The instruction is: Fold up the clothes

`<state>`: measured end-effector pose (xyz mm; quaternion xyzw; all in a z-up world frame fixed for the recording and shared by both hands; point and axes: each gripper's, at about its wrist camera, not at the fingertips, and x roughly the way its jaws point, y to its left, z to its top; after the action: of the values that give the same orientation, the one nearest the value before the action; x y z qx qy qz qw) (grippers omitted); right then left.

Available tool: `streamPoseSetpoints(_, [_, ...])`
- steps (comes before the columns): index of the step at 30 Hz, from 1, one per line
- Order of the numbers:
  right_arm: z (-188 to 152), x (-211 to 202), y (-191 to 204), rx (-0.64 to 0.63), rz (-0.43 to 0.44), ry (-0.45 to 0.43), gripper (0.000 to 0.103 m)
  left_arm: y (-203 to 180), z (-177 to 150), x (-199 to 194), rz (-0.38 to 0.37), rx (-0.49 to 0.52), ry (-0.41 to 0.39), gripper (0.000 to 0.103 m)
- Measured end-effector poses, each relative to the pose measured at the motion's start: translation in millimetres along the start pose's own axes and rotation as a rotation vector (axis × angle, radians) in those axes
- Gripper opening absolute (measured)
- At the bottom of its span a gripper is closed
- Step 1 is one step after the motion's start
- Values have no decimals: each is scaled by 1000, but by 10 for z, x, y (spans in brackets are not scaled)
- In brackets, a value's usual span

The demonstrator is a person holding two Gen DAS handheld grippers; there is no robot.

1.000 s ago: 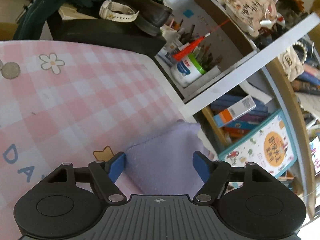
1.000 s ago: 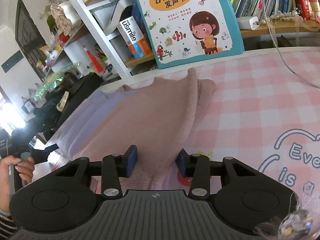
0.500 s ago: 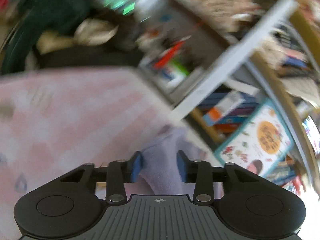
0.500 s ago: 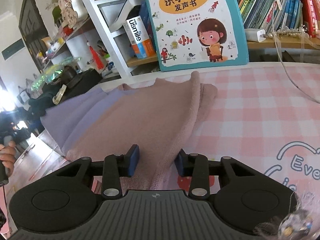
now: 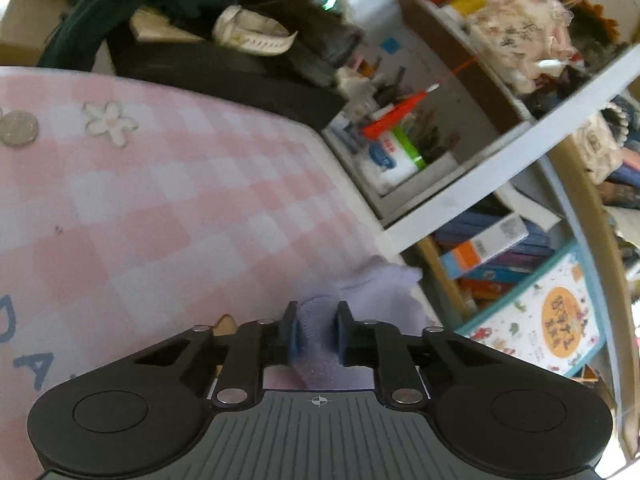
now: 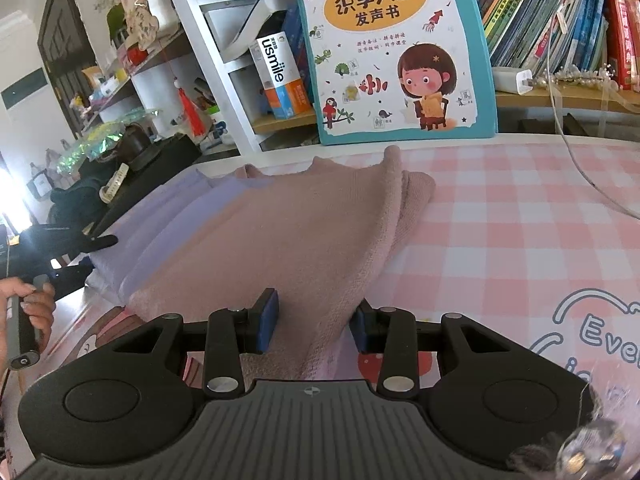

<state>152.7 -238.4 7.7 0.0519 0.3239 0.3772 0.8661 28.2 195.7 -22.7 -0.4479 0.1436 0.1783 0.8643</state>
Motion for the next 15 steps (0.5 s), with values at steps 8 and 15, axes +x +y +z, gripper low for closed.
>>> streamPoseSetpoints(8, [59, 226, 259, -41, 0, 9, 35, -398, 209, -307, -54, 253, -133, 13])
streamPoseSetpoints(15, [82, 353, 470, -94, -15, 11, 35, 122, 345, -76, 50, 72, -30, 27])
